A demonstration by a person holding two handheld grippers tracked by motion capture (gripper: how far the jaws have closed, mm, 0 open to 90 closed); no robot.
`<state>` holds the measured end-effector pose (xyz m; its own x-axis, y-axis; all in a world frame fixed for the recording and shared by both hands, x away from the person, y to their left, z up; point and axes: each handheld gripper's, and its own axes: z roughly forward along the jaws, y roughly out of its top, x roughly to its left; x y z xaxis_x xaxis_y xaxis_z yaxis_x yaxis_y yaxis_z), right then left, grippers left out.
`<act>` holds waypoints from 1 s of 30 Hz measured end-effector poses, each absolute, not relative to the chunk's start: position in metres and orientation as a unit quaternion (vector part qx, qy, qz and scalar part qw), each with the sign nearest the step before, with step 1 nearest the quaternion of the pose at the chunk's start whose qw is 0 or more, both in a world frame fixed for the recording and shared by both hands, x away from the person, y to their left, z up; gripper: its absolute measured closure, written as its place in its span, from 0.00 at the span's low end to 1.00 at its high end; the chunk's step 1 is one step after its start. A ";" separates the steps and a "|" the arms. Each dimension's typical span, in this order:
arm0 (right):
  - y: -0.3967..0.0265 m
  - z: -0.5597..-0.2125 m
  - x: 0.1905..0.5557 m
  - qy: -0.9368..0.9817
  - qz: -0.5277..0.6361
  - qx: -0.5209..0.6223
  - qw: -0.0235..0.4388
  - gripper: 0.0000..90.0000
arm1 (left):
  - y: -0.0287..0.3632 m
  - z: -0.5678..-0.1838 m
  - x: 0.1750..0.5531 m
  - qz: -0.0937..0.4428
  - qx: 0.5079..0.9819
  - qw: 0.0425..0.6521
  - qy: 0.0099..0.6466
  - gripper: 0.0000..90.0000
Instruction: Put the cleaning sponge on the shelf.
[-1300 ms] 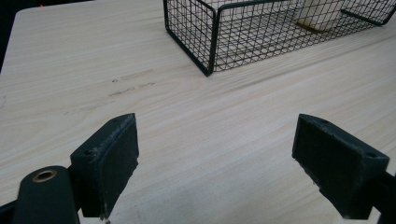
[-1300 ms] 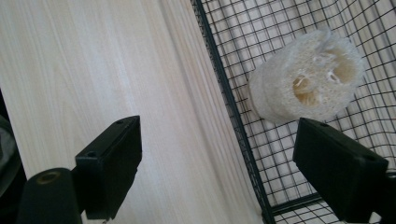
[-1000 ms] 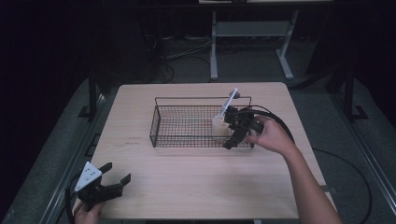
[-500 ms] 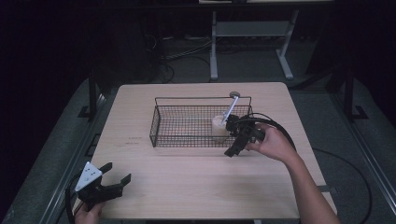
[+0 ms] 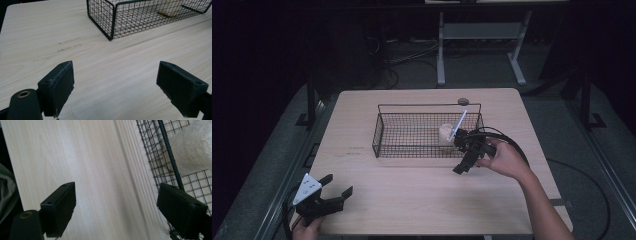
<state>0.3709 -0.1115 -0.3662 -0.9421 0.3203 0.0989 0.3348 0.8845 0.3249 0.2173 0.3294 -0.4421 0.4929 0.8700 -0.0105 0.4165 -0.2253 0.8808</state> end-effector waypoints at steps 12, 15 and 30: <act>-0.114 -0.373 0.358 -0.969 -0.182 -0.165 0.020 0.17 | 0.330 -0.442 0.217 0.255 0.739 0.446 0.435 0.15; -0.115 -0.377 0.355 -0.969 -0.183 -0.164 0.022 0.17 | 0.330 -0.442 0.217 0.255 0.739 0.446 0.435 0.15; -0.130 -0.392 0.338 -0.968 -0.183 -0.173 0.018 0.17 | 0.331 -0.443 0.217 0.254 0.740 0.445 0.436 0.15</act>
